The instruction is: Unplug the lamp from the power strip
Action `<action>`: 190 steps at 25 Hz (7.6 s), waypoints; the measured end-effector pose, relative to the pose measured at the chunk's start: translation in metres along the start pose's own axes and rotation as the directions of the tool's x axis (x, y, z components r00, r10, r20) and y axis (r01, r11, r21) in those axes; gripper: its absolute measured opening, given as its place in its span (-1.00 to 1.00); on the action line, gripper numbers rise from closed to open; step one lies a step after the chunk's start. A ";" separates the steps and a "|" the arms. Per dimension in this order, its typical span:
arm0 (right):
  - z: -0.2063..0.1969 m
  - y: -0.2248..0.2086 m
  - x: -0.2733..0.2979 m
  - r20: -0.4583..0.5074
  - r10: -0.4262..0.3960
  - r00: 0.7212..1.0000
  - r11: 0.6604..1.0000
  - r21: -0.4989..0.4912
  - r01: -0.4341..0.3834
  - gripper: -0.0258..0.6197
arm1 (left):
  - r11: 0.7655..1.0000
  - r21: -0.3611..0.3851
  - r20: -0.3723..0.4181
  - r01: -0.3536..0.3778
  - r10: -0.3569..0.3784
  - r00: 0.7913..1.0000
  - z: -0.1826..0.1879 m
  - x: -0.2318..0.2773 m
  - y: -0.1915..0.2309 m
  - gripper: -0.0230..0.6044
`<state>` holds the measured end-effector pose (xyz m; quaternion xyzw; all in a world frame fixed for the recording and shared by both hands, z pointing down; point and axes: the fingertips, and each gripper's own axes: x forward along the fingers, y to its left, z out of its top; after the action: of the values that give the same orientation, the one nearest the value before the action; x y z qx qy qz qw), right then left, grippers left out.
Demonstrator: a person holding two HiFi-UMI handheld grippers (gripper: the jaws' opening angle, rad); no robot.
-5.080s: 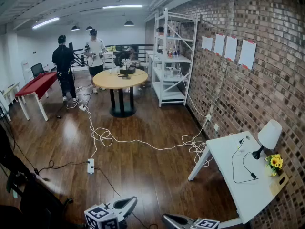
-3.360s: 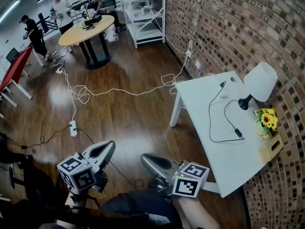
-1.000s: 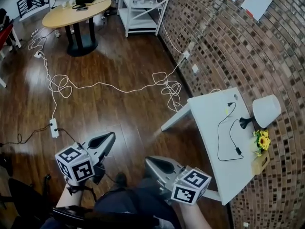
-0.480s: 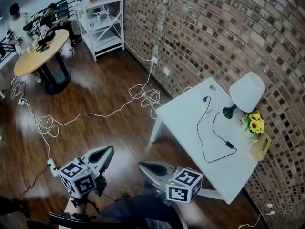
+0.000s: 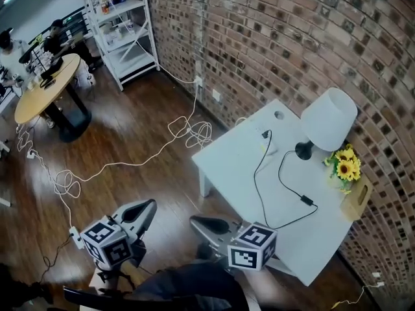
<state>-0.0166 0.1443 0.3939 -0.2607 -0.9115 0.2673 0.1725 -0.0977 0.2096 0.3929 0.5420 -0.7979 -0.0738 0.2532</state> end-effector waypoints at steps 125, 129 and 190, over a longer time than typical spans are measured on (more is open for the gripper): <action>0.084 -0.509 -0.089 -0.381 -0.840 0.386 0.521 -0.369 0.770 -0.54 | 0.466 0.202 -0.859 0.862 -0.339 0.384 -0.061 0.552 -0.041 -0.87; 0.080 -0.512 -0.088 -0.398 -0.836 0.378 0.530 -0.405 0.745 -0.69 | 0.461 0.206 -0.861 0.863 -0.334 0.384 -0.063 0.554 -0.038 -0.87; 0.146 -0.479 -0.089 -0.103 -0.878 0.468 0.475 -0.056 0.878 -0.73 | 0.188 0.369 -0.903 0.910 -0.159 0.399 -0.074 0.547 -0.046 -0.85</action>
<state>-0.1948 -0.3094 0.5378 0.2287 -0.9037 0.1276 0.3387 -0.1792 -0.2908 0.6153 0.8356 -0.2621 0.4512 0.1718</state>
